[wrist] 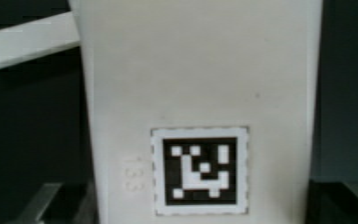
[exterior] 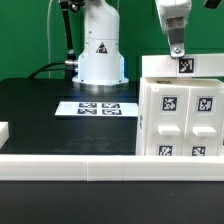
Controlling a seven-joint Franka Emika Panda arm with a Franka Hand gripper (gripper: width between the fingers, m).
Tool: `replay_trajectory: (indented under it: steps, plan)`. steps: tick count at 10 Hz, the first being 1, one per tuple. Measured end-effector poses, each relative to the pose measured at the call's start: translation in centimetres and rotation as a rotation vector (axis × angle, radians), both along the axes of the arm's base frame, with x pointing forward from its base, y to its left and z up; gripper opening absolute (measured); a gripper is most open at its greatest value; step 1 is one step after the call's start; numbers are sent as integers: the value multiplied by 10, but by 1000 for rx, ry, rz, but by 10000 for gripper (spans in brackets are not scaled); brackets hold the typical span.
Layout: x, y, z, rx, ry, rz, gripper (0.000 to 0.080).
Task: Assemble cabinet
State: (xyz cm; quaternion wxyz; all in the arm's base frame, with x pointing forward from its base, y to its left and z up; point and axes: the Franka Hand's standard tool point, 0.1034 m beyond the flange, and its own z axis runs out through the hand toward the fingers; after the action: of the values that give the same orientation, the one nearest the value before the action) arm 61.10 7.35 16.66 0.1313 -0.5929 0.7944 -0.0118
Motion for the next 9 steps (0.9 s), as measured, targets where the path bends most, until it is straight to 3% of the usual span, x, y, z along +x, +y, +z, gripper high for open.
replay_trajectory:
  steps: [1,4,5,6,7,9]
  plan:
    - [0,0,0,34,11,-87,560]
    - [0,0,0,47,16,-115,560]
    - [0,1,0,45,15,-103,631]
    - [1,2,3,42,5,-78,631]
    - [2,4,7,41,-5,-55,770]
    - [3,9,12,45,-16,-34,791]
